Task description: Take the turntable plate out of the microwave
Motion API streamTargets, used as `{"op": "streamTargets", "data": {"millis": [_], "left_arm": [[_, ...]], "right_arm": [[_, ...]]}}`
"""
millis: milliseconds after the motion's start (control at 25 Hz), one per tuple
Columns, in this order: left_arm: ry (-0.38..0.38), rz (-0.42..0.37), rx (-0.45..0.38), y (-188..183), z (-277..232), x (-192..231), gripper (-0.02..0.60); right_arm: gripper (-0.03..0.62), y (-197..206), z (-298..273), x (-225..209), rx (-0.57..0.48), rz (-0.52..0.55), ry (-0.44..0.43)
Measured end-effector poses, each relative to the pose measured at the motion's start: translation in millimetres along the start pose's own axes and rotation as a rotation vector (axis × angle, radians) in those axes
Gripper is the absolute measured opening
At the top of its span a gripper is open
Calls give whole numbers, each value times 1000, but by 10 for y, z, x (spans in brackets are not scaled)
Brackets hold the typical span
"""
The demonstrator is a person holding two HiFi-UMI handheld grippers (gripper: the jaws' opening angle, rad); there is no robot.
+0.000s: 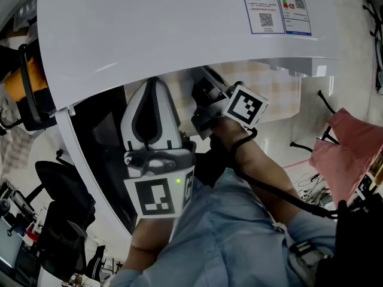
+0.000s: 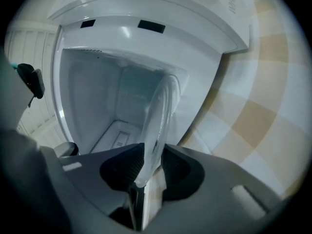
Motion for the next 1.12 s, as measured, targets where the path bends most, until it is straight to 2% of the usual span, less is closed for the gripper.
{"op": "streamTargets", "data": {"millis": [120,800,1120], "left_arm": [[-7,0,-5,-19,7,19,8],[-3,6,7,80,100,-193,8],[-6,2,9,59,41,-104,8]], "right_arm": [[80,-3,2,-10,-1,11,-1],[75,309,297,-104,49,-32,-14],[115,165,122,-80,31,-33,-50]]}}
Point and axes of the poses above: the fingertips, and each gripper's own axes: z backward along the fingers, x to its left, y out of its underside, the point moved 2 cm from there along z, backward along the fingers, and after that the axes turned 10 degrees about y, right-handed, at the moved point
